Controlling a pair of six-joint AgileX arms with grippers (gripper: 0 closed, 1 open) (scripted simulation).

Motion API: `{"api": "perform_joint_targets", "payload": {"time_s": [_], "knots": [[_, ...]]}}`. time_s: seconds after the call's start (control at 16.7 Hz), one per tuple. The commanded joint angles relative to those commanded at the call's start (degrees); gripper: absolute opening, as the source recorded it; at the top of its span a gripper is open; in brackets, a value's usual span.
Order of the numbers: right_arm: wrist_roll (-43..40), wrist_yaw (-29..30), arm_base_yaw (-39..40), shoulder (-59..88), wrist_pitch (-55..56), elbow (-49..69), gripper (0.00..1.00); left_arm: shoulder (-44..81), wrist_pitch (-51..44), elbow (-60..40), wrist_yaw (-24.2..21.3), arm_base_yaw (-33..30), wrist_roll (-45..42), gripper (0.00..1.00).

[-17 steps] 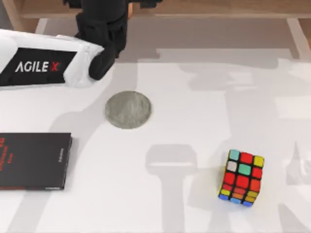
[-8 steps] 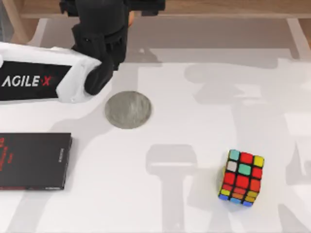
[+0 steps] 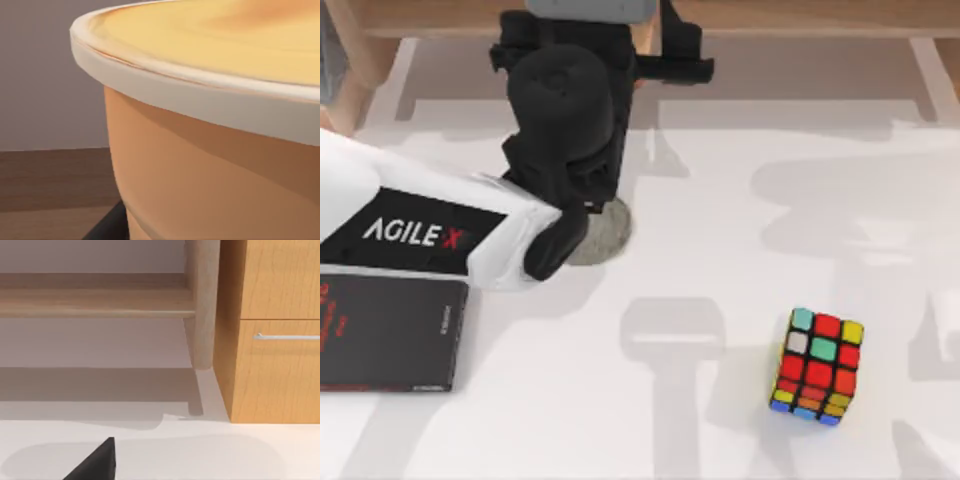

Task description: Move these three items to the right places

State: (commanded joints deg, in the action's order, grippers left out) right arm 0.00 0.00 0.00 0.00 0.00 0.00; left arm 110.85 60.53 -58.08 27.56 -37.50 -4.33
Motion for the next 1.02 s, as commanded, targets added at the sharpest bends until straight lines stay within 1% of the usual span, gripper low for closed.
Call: {"api": "perform_joint_targets", "payload": {"time_s": [0.24,0.54,0.9,1.02], "knots": [[0.00,0.00,0.00,0.00,0.00,0.00,1.00,2.73,8.26,7.69,3.03,-1.92,1.17,0.00],[0.00,0.00,0.00,0.00,0.00,0.00,1.00,6.31,12.37,14.17,7.34,-1.12,4.29,0.00],[0.00,0.00,0.00,0.00,0.00,0.00,1.00,6.57,12.55,14.44,7.62,-1.16,4.43,0.00],[0.00,0.00,0.00,0.00,0.00,0.00,1.00,7.74,13.95,14.35,7.63,-1.13,4.47,0.00]]}}
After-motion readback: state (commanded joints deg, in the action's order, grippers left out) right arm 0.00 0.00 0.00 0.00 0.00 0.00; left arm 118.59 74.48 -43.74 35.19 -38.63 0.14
